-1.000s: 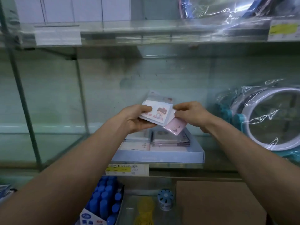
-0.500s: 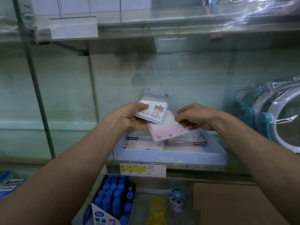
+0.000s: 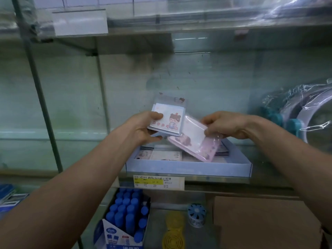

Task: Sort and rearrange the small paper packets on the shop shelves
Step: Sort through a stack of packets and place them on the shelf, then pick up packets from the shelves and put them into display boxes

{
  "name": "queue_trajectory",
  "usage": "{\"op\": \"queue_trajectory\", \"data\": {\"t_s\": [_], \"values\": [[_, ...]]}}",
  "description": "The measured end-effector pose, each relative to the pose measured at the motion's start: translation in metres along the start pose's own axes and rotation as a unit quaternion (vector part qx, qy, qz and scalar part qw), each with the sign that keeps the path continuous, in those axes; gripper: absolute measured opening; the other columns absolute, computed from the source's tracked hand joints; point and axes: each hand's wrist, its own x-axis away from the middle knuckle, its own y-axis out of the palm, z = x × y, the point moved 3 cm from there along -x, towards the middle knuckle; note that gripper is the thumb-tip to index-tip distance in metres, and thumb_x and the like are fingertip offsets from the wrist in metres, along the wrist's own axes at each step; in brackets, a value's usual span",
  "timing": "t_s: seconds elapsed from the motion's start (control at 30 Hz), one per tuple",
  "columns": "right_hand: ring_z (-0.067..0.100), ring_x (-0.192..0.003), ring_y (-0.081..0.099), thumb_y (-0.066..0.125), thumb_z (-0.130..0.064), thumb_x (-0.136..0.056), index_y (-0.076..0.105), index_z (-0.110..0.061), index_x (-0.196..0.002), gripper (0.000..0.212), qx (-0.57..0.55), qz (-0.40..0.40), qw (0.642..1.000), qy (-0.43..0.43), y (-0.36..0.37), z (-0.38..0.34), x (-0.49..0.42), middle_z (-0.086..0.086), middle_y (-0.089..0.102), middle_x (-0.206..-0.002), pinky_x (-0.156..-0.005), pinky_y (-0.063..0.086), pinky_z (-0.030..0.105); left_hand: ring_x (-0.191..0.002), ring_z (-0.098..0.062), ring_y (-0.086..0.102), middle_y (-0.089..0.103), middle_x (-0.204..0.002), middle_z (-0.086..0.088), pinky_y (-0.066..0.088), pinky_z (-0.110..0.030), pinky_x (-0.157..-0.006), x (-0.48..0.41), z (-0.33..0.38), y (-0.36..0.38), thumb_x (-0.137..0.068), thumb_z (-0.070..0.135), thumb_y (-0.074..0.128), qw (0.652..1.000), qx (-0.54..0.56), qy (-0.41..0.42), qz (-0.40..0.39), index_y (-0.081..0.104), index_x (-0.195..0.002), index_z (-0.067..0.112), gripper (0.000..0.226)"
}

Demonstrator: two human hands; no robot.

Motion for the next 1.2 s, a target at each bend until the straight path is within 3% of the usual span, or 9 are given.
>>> {"op": "queue_trajectory", "data": {"t_s": [0.2, 0.4, 0.47, 0.67, 0.8, 0.9, 1.03, 1.13, 1.2], "values": [[0.024, -0.108, 0.06, 0.038, -0.006, -0.093, 0.063, -0.007, -0.117, 0.035, 0.188, -0.039, 0.981, 0.038, 0.011, 0.01, 0.01, 0.007, 0.062, -0.119, -0.096, 0.05, 0.038, -0.104, -0.031, 0.059, 0.065, -0.105, -0.015, 0.049, -0.043, -0.091, 0.0, -0.006, -0.001, -0.094, 0.006, 0.054, 1.0, 0.013, -0.009, -0.006, 0.055, -0.093, 0.006, 0.002], [0.024, -0.092, 0.063, 0.047, -0.017, -0.085, 0.068, -0.014, -0.097, 0.024, 0.359, -0.027, 0.933, 0.02, 0.034, 0.009, 0.007, 0.006, 0.067, -0.103, -0.088, 0.053, 0.038, -0.099, -0.03, 0.06, 0.065, -0.1, -0.015, 0.049, -0.041, -0.089, 0.002, -0.004, 0.003, -0.094, 0.006, 0.054, 1.0, 0.011, -0.003, -0.006, 0.055, -0.09, 0.006, 0.004], [0.021, -0.097, 0.061, 0.053, -0.021, -0.089, 0.067, -0.016, -0.107, 0.023, 0.364, -0.003, 0.931, -0.02, 0.037, 0.001, 0.012, 0.003, 0.065, -0.107, -0.088, 0.05, 0.033, -0.096, -0.029, 0.061, 0.065, -0.101, -0.015, 0.05, -0.041, -0.087, 0.003, -0.003, 0.003, -0.094, 0.006, 0.053, 1.0, 0.01, -0.003, -0.008, 0.055, -0.091, 0.006, 0.004], [0.013, -0.096, 0.06, 0.055, -0.028, -0.093, 0.069, -0.022, -0.11, 0.022, 0.277, -0.109, 0.954, -0.042, 0.038, 0.0, 0.021, -0.007, 0.066, -0.108, -0.085, 0.051, 0.025, -0.085, -0.028, 0.061, 0.064, -0.093, -0.016, 0.05, -0.041, -0.085, 0.003, -0.008, 0.003, -0.093, 0.003, 0.05, 1.0, -0.01, -0.009, -0.012, 0.054, -0.091, 0.005, 0.006], [0.013, -0.093, 0.062, 0.052, -0.019, -0.094, 0.059, -0.014, -0.126, 0.033, 0.128, 0.062, 0.987, -0.074, 0.009, 0.0, 0.017, 0.003, 0.066, -0.115, -0.082, 0.051, 0.026, -0.084, -0.025, 0.062, 0.065, -0.092, -0.015, 0.052, -0.039, -0.073, 0.001, -0.012, 0.001, -0.091, 0.001, 0.053, 0.999, -0.043, -0.012, -0.028, 0.055, -0.091, 0.005, 0.004], [0.02, -0.12, 0.051, 0.056, -0.014, -0.089, 0.035, -0.018, -0.145, 0.06, 0.185, 0.222, 0.951, -0.11, -0.004, 0.001, 0.014, 0.005, 0.045, -0.142, -0.099, 0.044, 0.034, -0.083, -0.023, 0.062, 0.065, -0.094, -0.014, 0.053, -0.035, -0.063, -0.002, -0.014, 0.003, -0.09, 0.001, 0.054, 0.997, -0.054, -0.019, -0.053, 0.056, -0.095, 0.003, 0.006], [0.025, -0.139, 0.025, 0.062, -0.009, -0.082, 0.015, -0.021, -0.151, 0.084, 0.267, 0.291, 0.902, -0.176, -0.01, -0.007, 0.019, 0.004, 0.016, -0.155, -0.111, 0.032, 0.039, -0.075, -0.019, 0.058, 0.063, -0.089, -0.012, 0.052, -0.02, -0.048, 0.0, -0.007, 0.011, -0.093, 0.002, 0.049, 0.996, -0.051, -0.013, -0.077, 0.056, -0.091, 0.005, 0.008], [0.025, -0.142, 0.021, 0.063, -0.013, -0.082, 0.026, -0.022, -0.148, 0.077, 0.336, 0.319, 0.859, -0.219, -0.008, -0.015, 0.023, 0.007, 0.019, -0.156, -0.113, 0.023, 0.039, -0.069, -0.017, 0.053, 0.06, -0.086, -0.013, 0.048, -0.016, -0.042, 0.002, -0.002, 0.018, -0.094, 0.001, 0.048, 0.996, -0.06, -0.006, -0.071, 0.055, -0.086, 0.003, 0.011], [0.022, -0.138, 0.032, 0.059, -0.018, -0.087, 0.048, -0.025, -0.137, 0.051, 0.365, 0.282, 0.846, -0.268, 0.001, -0.017, 0.02, 0.004, 0.037, -0.15, -0.11, 0.028, 0.039, -0.066, -0.016, 0.053, 0.059, -0.082, -0.013, 0.047, -0.016, -0.041, 0.0, -0.001, 0.022, -0.095, 0.002, 0.048, 0.997, -0.046, -0.005, -0.068, 0.054, -0.084, 0.002, 0.013]]}}
